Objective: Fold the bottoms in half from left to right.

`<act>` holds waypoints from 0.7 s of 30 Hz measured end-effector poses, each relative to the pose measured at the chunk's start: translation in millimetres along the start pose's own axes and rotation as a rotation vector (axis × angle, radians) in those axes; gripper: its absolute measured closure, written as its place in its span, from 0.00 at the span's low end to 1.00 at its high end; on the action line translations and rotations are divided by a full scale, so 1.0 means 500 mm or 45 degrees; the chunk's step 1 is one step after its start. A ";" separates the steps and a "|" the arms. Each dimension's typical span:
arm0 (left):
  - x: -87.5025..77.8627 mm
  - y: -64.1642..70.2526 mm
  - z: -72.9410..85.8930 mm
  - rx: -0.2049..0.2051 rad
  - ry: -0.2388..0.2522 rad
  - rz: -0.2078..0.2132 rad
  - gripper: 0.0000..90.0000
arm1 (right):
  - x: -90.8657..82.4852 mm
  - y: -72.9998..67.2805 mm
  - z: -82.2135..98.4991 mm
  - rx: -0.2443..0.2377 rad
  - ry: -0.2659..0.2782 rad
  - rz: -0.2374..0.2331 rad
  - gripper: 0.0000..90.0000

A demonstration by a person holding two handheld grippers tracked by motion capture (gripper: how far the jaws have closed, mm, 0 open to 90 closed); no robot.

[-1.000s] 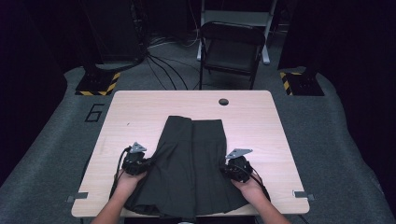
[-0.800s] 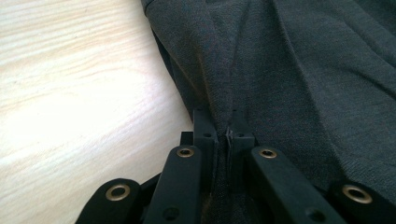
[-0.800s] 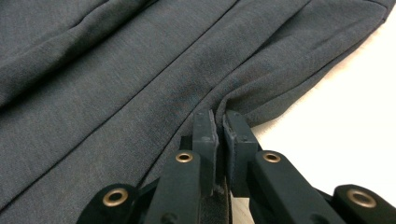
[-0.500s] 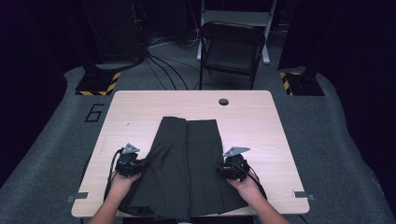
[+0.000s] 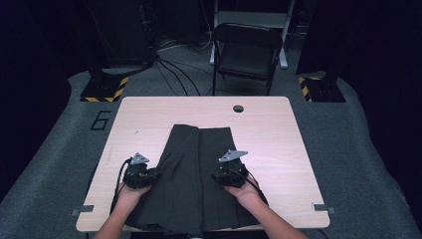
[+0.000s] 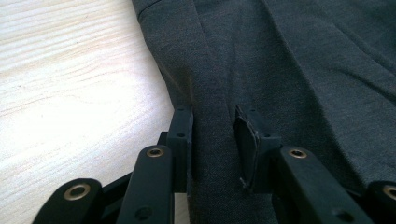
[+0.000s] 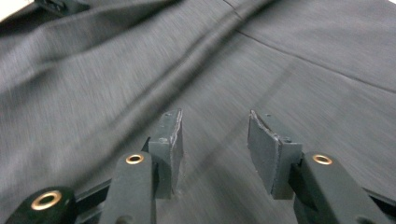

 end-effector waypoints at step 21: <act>0.011 0.002 0.002 -0.009 -0.003 0.006 0.53 | 0.129 -0.031 -0.069 0.039 -0.021 -0.033 0.41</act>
Point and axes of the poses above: each handheld gripper's, and its own axes: x roughly forward along the jaws, z roughly out of its underside, y roughly to its right, the point moved 9 cm from there along x, roughly forward along the jaws, and after that the axes turned 10 degrees about -x, right-handed, at the moved point
